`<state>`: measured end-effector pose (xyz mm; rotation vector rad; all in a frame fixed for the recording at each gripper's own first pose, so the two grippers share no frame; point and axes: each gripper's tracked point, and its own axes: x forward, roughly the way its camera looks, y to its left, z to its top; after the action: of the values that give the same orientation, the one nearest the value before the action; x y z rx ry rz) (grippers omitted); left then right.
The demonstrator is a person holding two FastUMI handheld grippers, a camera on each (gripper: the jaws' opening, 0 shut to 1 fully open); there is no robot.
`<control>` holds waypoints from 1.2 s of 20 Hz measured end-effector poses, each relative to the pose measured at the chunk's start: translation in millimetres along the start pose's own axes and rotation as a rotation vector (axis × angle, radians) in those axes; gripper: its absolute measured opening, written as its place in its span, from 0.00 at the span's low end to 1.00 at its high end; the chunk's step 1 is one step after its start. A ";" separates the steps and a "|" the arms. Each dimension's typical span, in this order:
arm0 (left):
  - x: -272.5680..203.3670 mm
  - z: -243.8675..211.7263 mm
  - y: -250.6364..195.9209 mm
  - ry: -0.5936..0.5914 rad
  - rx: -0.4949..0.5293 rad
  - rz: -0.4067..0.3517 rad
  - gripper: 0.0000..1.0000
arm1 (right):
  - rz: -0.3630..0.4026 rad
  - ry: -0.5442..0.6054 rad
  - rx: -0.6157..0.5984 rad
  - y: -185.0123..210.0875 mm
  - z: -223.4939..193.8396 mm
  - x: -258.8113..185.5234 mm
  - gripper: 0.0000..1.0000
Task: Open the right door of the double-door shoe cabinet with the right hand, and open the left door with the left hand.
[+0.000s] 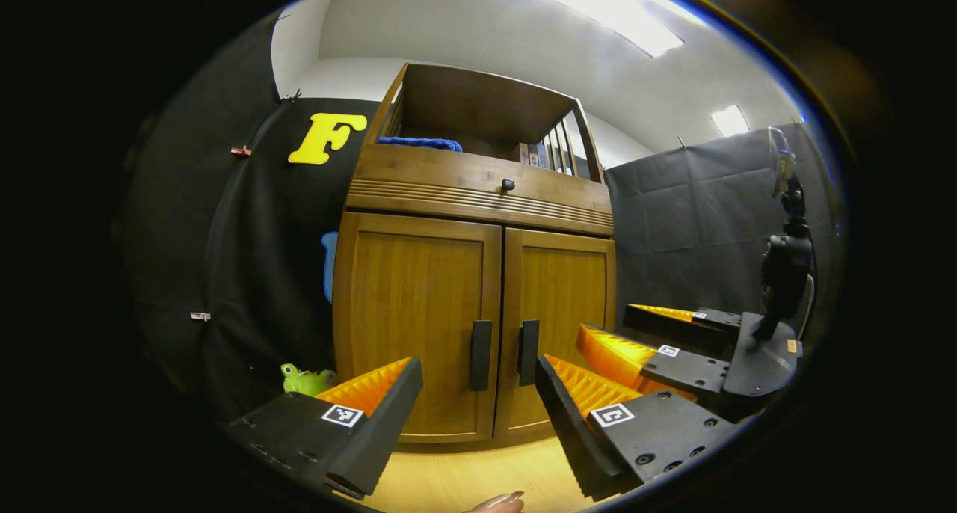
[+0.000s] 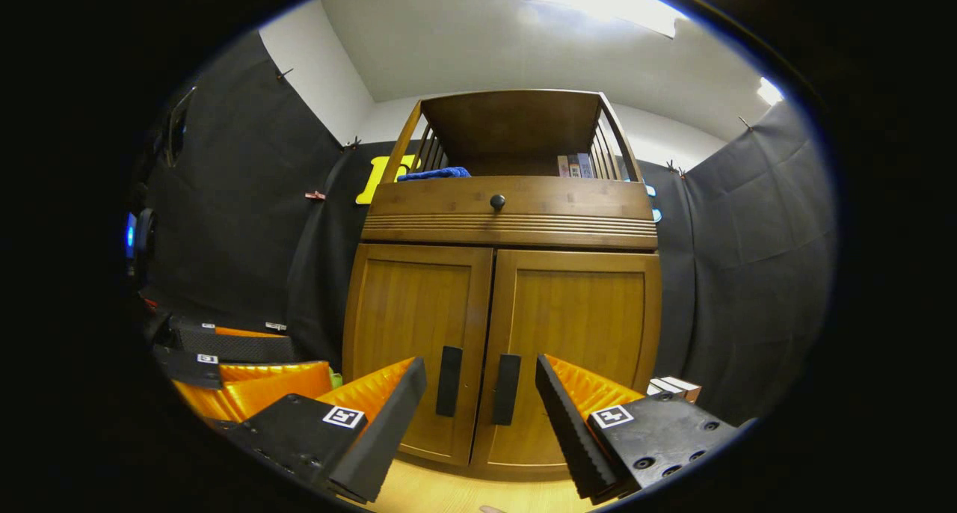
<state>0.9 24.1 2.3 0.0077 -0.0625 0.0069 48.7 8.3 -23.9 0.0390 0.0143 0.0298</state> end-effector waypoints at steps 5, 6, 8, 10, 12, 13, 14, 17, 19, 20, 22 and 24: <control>-5.0 -3.6 12.6 0.008 0.022 -0.003 0.94 | -0.023 0.068 0.024 -3.3 -42.6 46.4 0.95; -5.7 -3.8 15.1 0.008 0.018 -0.007 0.94 | -0.029 0.084 0.030 -4.3 -52.2 56.2 0.93; -8.2 -2.3 22.9 0.001 0.016 -0.003 0.94 | -0.031 0.112 0.055 -4.5 -69.6 75.7 0.94; -10.6 0.6 33.7 -0.011 0.019 0.013 0.94 | -0.042 0.144 0.077 -10.7 -89.3 93.5 0.93; -9.6 1.8 42.7 -0.020 0.020 0.020 0.94 | -0.069 0.157 0.065 -17.5 -104.1 109.5 0.93; -9.5 2.7 46.6 -0.023 0.017 0.021 0.94 | -0.087 0.163 0.056 -20.6 -111.8 115.9 0.92; -10.5 1.2 50.0 -0.025 0.014 0.023 0.94 | -0.097 0.167 0.053 -22.9 -118.7 121.7 0.87; -13.1 -0.4 59.3 -0.022 0.011 0.027 0.93 | -0.123 0.181 0.062 -30.8 -134.2 136.9 0.90; -15.6 -2.2 63.7 -0.020 0.011 0.030 0.93 | -0.141 0.182 0.059 -35.0 -139.4 145.6 0.82; -15.3 -2.0 64.9 -0.022 0.012 0.031 0.94 | -0.148 0.182 0.054 -35.6 -141.9 149.0 0.82; -15.9 -1.6 66.2 -0.025 0.013 0.031 0.93 | -0.165 0.189 0.047 -42.6 -149.7 153.7 0.73; -17.1 -3.3 65.7 -0.020 0.010 0.026 0.94 | -0.177 0.199 0.046 -49.6 -157.5 158.4 0.58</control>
<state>-16.4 89.7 -1.5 0.0170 -0.0825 0.0335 206.1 -30.4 -185.4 0.0804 0.2173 -0.1437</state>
